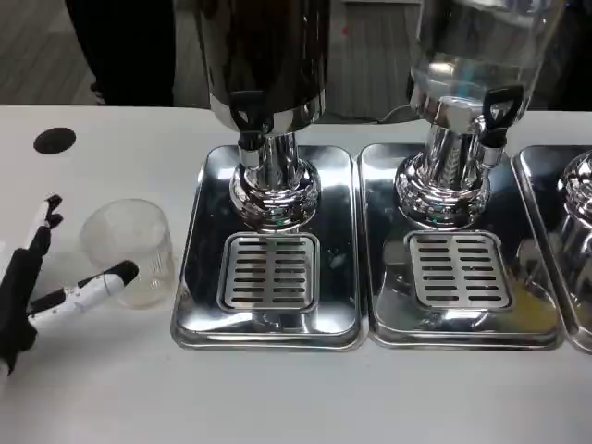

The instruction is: Grasp the cup under the faucet to collect the drink, then remove the cup.

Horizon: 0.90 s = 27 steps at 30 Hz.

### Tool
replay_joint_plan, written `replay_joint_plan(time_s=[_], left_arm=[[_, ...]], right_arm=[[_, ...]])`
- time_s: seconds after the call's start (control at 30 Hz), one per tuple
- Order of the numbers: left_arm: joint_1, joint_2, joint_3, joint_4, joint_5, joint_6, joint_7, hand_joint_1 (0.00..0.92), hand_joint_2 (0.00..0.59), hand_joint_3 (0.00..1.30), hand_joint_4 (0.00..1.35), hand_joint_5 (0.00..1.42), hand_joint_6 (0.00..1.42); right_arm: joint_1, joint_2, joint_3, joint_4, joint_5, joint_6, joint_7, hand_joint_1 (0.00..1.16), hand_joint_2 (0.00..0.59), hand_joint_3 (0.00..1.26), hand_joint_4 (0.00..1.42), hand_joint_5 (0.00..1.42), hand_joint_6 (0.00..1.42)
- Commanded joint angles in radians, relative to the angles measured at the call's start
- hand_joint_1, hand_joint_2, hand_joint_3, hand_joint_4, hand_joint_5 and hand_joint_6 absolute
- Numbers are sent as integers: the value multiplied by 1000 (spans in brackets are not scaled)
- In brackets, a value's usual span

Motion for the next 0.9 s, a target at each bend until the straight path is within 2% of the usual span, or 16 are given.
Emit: replay_joint_plan(time_s=[0.03, 0.37, 0.6, 0.7, 0.9], left_arm=[[-38, 0, -26, -1, 2, 13, -24, 306, 33, 0, 70, 64, 121], [-50, -26, -72, -4, 1, 5, -37, 303, 33, 0, 88, 64, 136], [-26, -18, -59, -9, -20, -12, -37, 295, 33, 0, 88, 64, 139], [-14, -8, -47, -6, -38, -24, -36, 262, 29, 0, 78, 64, 141], [5, -10, -44, 10, -48, -39, -28, 253, 26, 0, 78, 72, 143]], right_arm=[[6, -3, -13, -6, 14, -17, 6, 579, 586, 321, 206, 107, 26], [15, -2, -28, -15, 28, -36, 4, 577, 586, 321, 207, 110, 26], [15, 0, -37, -24, 31, -39, 8, 577, 586, 321, 207, 110, 26], [10, 4, -29, -28, 25, -36, 9, 577, 586, 321, 207, 110, 26], [8, 9, -27, -31, 20, -39, 9, 577, 586, 321, 207, 118, 26]])
